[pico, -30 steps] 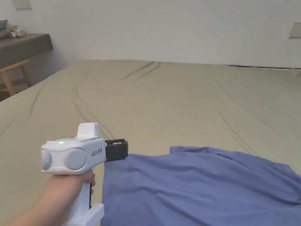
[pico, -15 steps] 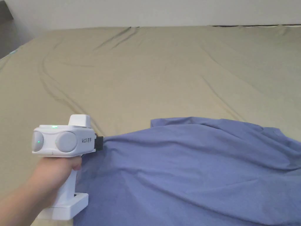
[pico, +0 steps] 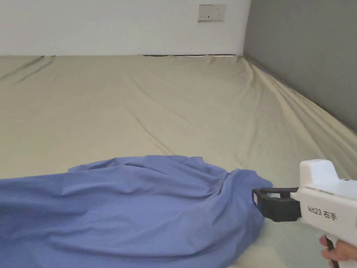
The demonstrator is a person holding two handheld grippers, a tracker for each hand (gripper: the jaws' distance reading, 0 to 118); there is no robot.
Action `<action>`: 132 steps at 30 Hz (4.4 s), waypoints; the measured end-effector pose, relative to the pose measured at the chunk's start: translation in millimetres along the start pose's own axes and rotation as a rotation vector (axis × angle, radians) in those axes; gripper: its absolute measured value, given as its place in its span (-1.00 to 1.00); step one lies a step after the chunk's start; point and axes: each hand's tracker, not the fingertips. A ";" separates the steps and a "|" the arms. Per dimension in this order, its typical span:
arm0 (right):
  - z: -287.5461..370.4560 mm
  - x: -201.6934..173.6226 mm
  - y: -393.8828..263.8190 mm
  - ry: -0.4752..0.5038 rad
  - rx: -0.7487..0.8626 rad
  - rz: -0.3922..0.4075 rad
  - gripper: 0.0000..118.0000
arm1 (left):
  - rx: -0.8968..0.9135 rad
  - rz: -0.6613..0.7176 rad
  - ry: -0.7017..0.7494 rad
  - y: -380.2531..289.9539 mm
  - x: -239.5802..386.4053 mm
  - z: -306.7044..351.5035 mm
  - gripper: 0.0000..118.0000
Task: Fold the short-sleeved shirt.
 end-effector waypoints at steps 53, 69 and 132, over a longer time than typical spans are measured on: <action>113.6 22.5 342.8 -0.220 0.593 0.022 -0.97 | 0.449 -0.023 0.236 308.4 -20.7 76.1 -0.94; -73.6 8.6 375.6 -0.292 0.555 0.047 -0.97 | 0.375 -0.033 0.309 284.7 -27.2 -132.3 -0.94; 211.5 -50.7 -68.7 0.058 0.332 0.023 -1.00 | 0.169 -0.037 0.003 -100.0 -13.6 265.1 -1.00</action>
